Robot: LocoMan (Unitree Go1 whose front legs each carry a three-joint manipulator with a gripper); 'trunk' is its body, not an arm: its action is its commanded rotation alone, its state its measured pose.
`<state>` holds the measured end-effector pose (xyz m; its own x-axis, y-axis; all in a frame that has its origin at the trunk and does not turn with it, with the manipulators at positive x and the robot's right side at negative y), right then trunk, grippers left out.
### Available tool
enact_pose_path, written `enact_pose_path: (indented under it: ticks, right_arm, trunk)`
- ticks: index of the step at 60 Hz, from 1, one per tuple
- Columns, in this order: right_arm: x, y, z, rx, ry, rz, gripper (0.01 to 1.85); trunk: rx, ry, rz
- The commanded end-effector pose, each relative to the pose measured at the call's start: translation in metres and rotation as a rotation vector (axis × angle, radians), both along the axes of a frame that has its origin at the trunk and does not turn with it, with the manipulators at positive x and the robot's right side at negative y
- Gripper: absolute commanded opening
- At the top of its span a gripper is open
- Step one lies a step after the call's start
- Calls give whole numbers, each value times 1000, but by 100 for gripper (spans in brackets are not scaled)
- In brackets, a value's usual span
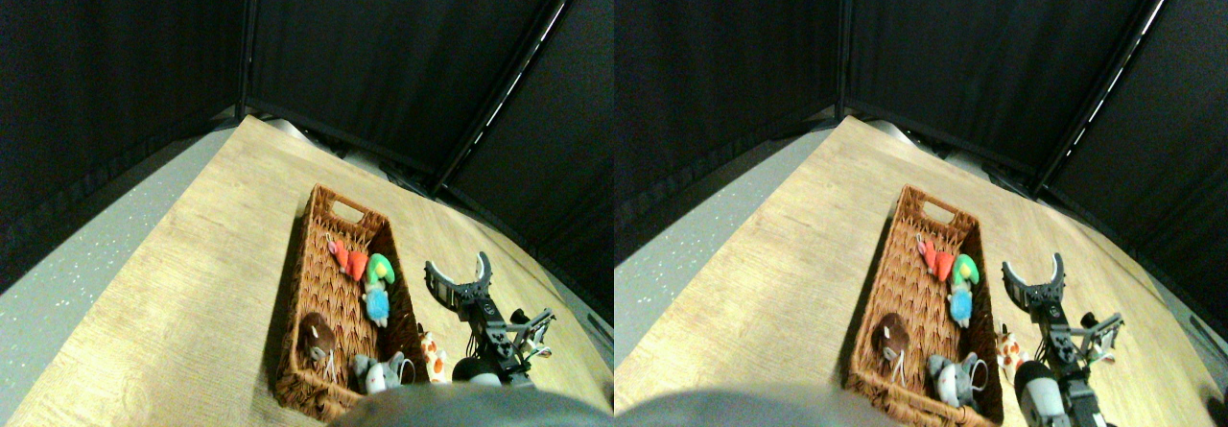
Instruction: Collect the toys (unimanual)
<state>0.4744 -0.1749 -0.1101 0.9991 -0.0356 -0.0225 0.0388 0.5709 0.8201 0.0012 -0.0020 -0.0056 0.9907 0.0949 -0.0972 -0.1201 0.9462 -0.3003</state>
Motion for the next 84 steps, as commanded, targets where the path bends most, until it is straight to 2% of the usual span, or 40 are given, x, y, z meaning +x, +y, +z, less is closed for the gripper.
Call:
enact_pose_path:
  ticks: [1, 6, 7, 10, 13, 28, 35, 41, 50, 57, 58, 64, 73, 83, 84]
  right_arm:
    - [1, -39, 11, 28, -118, -12, 61]
    - [-4, -50, 8, 18, -131, -30, 58]
    - [-7, -53, 6, 18, -131, -69, 57]
    - [-10, -56, 4, 18, -129, -80, 57]
    - [-18, -59, 0, 12, -116, -130, 63]
    - [-37, -71, -29, 114, -87, -185, 59]
    - [-40, -75, -41, 171, -54, -161, 63]
    - [-40, -76, -49, 198, -6, -187, 69]
    - [-32, -80, -67, 289, 74, -125, 72]
    - [-29, -80, -80, 325, 121, -117, 70]
    - [-29, -79, -82, 334, 130, -121, 71]
    - [-30, -76, -88, 359, 153, -117, 76]
    - [-35, -72, -89, 376, 177, -79, 77]
    - [-45, -68, -77, 356, 182, -32, 77]
    - [-45, -68, -77, 356, 182, -32, 77]
  trunk:
    - [22, -11, -22]
    - [33, -10, -30]
    - [34, -11, -30]
    - [37, -11, -31]
    - [41, -9, -33]
    - [50, 2, -38]
    - [49, 6, -38]
    - [44, 9, -37]
    - [36, 14, -34]
    - [32, 15, -30]
    - [28, 21, -30]
    - [26, 22, -29]
    - [22, 20, -27]
    - [22, 19, -26]
    - [22, 14, -26]
